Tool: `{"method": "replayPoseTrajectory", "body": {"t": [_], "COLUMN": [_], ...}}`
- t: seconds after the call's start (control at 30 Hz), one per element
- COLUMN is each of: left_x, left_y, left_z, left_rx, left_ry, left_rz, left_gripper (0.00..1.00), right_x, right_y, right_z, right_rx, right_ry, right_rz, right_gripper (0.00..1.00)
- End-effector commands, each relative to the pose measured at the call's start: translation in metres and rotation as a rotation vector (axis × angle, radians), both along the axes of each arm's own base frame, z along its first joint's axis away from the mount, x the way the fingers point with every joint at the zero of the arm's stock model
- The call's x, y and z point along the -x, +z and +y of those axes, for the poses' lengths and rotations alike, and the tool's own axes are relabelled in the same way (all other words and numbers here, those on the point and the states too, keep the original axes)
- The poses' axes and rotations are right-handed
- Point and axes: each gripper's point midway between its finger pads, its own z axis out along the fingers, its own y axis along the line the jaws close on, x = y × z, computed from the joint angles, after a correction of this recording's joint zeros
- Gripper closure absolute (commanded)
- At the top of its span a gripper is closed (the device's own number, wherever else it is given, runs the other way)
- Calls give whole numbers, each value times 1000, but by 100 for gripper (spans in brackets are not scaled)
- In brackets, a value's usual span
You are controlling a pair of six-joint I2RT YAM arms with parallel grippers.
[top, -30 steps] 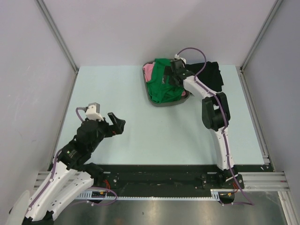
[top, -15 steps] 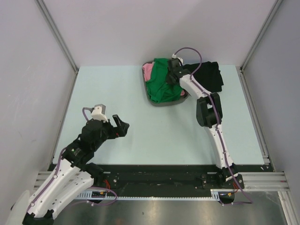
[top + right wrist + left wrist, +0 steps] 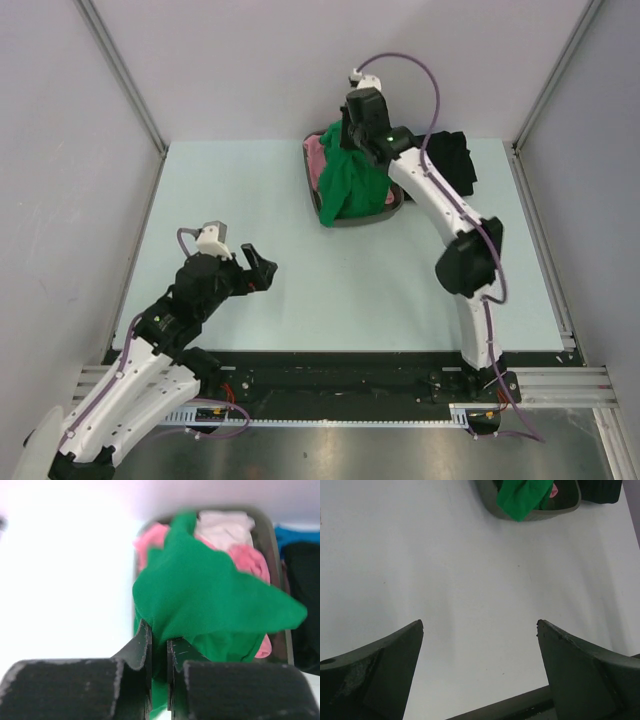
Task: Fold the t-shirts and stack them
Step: Grab the tshirt from the pile, then move the tshirt to the center of the board
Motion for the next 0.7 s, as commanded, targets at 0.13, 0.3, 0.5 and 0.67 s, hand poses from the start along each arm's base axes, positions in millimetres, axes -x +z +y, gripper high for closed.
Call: {"method": "replayPoseTrajectory", "body": {"t": [0.13, 0.3, 0.5, 0.67], "left_x": [-1, 0, -3, -12], "left_y": [14, 21, 25, 14], "left_z": [8, 3, -9, -26], "left_rx": [2, 35, 76, 101], "left_ry": [37, 23, -14, -53], "left_rz": [-33, -39, -40, -13], "left_gripper": [0, 0, 0, 0], "right_x": [161, 238, 298, 319], "right_y": [259, 266, 158, 48], "right_z": [-20, -65, -140, -160], "right_rx": [-181, -197, -151, -64], "right_ry": [106, 74, -50, -99], "right_rz": [-471, -501, -319, -103], "right_gripper": [100, 100, 100, 21]}}
